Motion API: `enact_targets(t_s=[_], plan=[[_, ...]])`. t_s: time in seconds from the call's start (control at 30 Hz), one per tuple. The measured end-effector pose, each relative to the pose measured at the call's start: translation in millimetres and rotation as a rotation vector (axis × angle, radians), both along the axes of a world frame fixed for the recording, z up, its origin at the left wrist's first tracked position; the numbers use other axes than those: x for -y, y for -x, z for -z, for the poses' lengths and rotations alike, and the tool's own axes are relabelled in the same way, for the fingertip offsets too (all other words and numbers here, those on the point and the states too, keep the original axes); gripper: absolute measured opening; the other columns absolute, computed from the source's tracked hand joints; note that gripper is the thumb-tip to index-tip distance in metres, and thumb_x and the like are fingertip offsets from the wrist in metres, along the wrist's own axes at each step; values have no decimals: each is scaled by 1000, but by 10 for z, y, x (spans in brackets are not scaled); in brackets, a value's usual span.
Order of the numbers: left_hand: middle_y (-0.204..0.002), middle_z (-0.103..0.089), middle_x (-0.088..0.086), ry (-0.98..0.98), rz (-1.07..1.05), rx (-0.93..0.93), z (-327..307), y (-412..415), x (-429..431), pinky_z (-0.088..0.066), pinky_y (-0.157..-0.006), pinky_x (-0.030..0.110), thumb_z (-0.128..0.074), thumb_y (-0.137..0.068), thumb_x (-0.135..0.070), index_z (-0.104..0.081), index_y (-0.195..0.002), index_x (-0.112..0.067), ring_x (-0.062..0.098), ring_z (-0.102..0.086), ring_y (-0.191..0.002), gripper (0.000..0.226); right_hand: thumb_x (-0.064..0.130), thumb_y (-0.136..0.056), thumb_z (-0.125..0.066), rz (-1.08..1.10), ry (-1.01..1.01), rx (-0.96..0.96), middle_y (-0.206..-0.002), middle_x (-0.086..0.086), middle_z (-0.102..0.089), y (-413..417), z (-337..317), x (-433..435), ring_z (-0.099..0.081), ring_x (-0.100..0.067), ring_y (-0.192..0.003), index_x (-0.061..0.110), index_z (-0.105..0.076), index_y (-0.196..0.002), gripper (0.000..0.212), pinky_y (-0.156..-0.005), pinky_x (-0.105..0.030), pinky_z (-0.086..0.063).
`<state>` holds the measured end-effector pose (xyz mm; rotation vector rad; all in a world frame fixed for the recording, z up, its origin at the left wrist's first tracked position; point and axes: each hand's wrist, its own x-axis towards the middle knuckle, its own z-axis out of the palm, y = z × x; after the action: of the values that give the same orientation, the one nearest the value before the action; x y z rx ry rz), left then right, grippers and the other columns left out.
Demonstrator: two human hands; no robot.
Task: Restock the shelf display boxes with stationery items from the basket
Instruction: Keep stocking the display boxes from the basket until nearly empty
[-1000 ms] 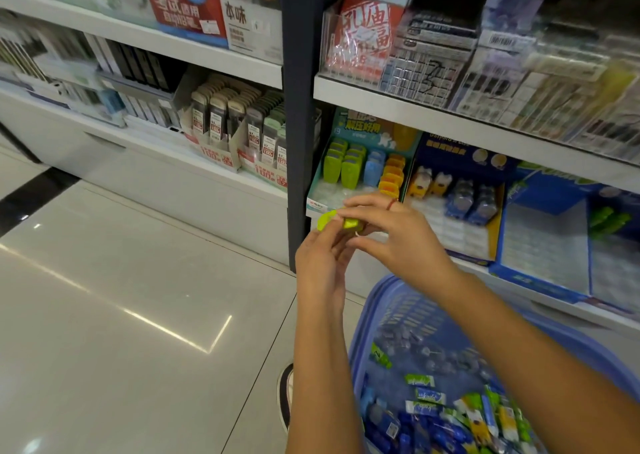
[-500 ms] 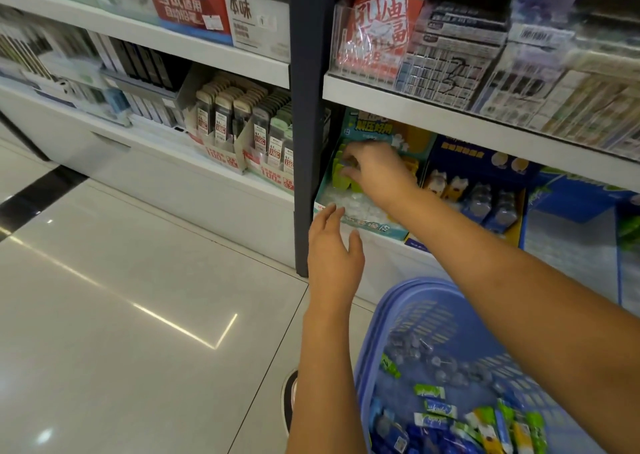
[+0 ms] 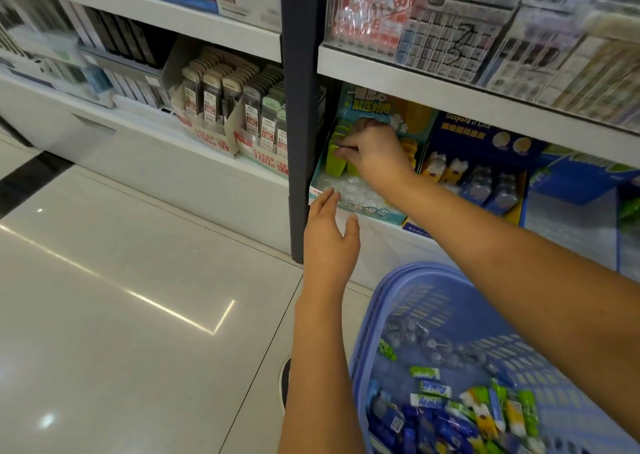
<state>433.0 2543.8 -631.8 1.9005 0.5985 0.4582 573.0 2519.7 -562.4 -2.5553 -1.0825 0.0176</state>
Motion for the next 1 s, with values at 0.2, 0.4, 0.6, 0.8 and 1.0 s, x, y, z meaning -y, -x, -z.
enact_targets(t_s=[0.2, 0.4, 0.6, 0.8, 1.0], plan=[[-149, -36, -2, -5, 7, 5, 13, -6, -2, -37, -110, 31, -53, -95, -19, -43, -141, -13, 16, -43, -132, 48, 23, -95, -51, -45, 75, 28, -126, -16, -51, 58, 20, -15, -50, -32, -117, 4, -65, -118, 32, -97, -34, -42], [-150, -36, -1, -8, 23, -1, 10, 13, -16, -36, -111, 30, -54, -95, -20, -42, -142, -13, 16, -42, -134, 50, 18, -91, -57, 149, -60, -129, -125, -16, -52, 43, 136, -89, -53, -32, -116, 7, -55, -114, 26, -94, -38, -47], [-150, -38, 4, 18, 34, 5, -82, 158, 29, -36, -108, 23, -54, -95, -18, -39, -143, -11, 15, -43, -131, 51, 30, -94, -50, 101, 29, 1, -142, -16, -35, 83, 32, 8, -37, -33, -129, 12, -50, -126, 37, -105, -42, -35], [-72, -67, 1, 37, 137, 30, -266, 338, 354, -58, -72, 36, -52, -95, -19, -68, -88, -7, 15, -66, -68, 21, 36, -94, -52, 53, -205, -13, -99, 0, -57, 682, 171, 1237, -56, -13, -79, 20, -51, -123, 33, -69, -24, -45], [-90, -64, 30, -35, 614, -496, 208, 134, 1047, -52, -79, 45, -48, -94, -12, -64, -86, 12, 37, -64, -84, 30, 24, -94, -55, 393, 322, -513, -112, -10, -65, 1160, 1341, 2765, -60, -27, -101, 12, -58, -117, 26, -81, -32, -45]])
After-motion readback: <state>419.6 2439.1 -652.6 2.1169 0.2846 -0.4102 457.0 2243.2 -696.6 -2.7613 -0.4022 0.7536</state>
